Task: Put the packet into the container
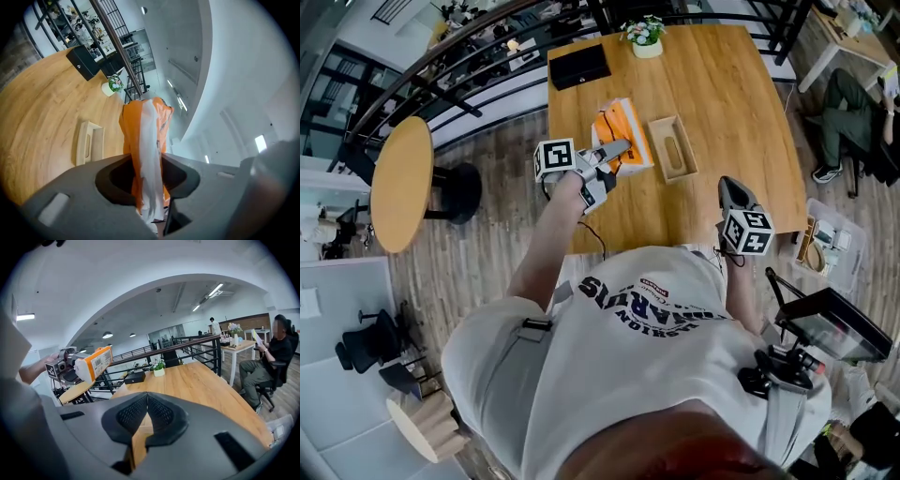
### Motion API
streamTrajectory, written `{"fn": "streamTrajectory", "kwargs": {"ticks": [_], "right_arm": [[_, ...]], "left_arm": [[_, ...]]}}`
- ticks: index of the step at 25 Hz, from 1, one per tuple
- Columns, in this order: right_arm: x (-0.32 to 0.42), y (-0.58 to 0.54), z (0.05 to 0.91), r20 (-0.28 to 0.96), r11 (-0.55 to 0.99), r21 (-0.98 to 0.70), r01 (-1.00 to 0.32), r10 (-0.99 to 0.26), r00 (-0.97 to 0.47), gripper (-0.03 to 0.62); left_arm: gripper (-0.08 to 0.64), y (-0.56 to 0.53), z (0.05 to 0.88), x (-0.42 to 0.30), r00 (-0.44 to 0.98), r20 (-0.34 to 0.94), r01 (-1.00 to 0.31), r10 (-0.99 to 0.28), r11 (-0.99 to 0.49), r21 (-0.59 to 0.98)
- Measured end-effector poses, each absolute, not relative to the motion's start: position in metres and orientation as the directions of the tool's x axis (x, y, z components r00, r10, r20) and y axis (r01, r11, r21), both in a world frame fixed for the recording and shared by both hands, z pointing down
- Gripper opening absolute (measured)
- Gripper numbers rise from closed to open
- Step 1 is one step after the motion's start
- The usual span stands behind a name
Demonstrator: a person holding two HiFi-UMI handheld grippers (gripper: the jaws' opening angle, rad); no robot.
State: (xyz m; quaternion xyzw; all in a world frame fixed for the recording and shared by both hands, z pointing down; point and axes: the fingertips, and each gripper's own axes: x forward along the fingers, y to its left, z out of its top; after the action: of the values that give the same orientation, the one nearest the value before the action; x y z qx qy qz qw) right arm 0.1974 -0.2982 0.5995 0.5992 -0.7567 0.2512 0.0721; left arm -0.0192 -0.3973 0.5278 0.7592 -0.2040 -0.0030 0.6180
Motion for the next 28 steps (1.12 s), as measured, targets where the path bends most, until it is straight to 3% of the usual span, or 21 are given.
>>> {"fn": "streamTrajectory", "kwargs": {"ticks": [12,28], "right_arm": [[0.252,-0.292,0.604,0.412,0.062,-0.313,-0.948,-0.89,-0.194,0.009],[0.25,-0.291,0.607,0.422,0.07,-0.314,-0.947,-0.883,-0.206,0.009]], "left_arm": [[0.133,-0.425,0.476,0.115,0.955,0.019,-0.071,-0.295,-0.166,0.984],[0.133,-0.424,0.499,0.124,0.953,0.047,-0.087,-0.298,-0.125,0.988]]}}
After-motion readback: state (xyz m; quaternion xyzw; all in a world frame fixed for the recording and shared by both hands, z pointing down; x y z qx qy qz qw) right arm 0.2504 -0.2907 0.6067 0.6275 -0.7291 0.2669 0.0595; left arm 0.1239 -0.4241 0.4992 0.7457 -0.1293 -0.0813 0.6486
